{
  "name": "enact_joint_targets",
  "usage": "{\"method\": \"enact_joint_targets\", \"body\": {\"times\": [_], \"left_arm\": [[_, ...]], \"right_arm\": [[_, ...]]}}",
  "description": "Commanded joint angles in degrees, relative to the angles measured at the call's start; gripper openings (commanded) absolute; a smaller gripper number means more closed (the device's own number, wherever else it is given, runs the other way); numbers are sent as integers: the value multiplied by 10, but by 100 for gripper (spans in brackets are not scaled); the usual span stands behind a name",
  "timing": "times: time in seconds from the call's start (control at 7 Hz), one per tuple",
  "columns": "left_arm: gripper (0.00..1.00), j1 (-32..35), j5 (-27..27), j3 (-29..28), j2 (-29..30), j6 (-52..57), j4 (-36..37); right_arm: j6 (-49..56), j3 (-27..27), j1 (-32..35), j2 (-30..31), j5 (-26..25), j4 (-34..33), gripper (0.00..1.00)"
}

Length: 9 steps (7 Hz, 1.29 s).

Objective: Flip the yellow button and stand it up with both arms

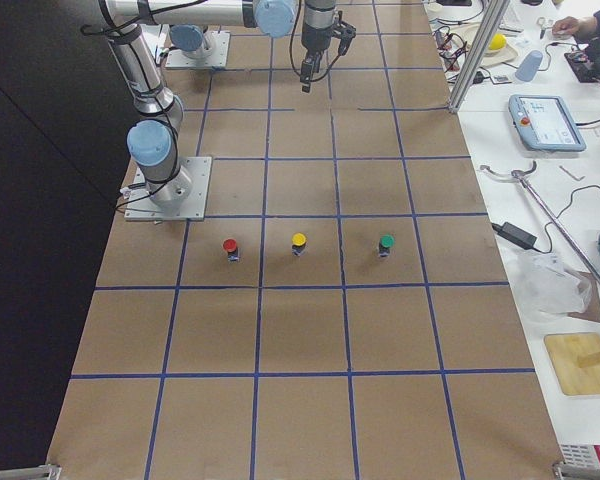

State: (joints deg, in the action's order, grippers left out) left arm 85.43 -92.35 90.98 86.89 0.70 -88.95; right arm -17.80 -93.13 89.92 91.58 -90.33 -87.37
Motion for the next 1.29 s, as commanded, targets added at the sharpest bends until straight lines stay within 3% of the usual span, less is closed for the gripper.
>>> {"method": "enact_joint_targets", "body": {"times": [0.0,1.14], "left_arm": [[100,0,0,-1,0,0,0],[100,-3,0,-1,1,1,0]], "right_arm": [[42,-1,-18,0,-1,1,100],[77,-1,-16,5,-8,10,100]]}}
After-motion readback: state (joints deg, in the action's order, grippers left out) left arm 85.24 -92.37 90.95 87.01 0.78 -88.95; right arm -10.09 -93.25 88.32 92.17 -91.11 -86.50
